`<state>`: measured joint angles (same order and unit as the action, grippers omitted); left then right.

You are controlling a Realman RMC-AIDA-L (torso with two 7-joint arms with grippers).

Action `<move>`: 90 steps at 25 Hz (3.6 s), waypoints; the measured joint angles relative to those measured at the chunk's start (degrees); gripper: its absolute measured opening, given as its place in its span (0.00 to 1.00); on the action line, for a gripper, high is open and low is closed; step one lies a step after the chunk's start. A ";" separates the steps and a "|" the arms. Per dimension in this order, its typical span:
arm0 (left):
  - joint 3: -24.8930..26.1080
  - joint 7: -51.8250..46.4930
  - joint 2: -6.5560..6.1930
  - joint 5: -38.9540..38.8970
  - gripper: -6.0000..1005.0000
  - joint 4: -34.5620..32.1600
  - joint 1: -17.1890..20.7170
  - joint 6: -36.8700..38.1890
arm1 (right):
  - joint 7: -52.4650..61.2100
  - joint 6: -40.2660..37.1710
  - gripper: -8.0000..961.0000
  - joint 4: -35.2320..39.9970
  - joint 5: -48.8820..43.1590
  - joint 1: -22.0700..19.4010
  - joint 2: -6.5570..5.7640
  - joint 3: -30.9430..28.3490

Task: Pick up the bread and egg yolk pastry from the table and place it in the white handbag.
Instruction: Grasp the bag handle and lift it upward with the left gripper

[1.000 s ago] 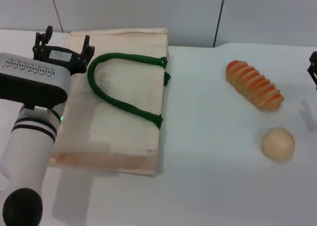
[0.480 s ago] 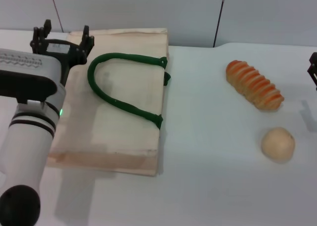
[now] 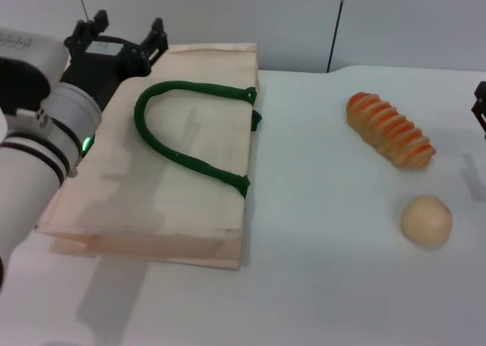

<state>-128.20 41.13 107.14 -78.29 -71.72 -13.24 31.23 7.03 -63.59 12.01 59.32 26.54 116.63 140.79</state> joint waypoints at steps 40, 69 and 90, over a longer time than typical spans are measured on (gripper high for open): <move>40.70 -11.66 9.09 37.16 0.74 -2.86 -4.32 -64.59 | 0.00 1.28 0.76 0.20 -0.35 0.63 -0.08 0.27; 42.44 -12.52 9.22 39.33 0.74 6.34 -10.49 -65.14 | 0.09 1.28 0.76 0.81 -0.17 0.88 0.00 0.27; 42.35 -12.49 9.31 39.07 0.72 9.42 -11.40 -64.44 | 0.09 1.28 0.76 0.91 -0.42 0.88 0.00 0.27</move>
<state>-85.85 28.64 116.46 -39.23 -62.30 -24.63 -33.21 7.12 -62.31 12.92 58.91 27.42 116.63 141.06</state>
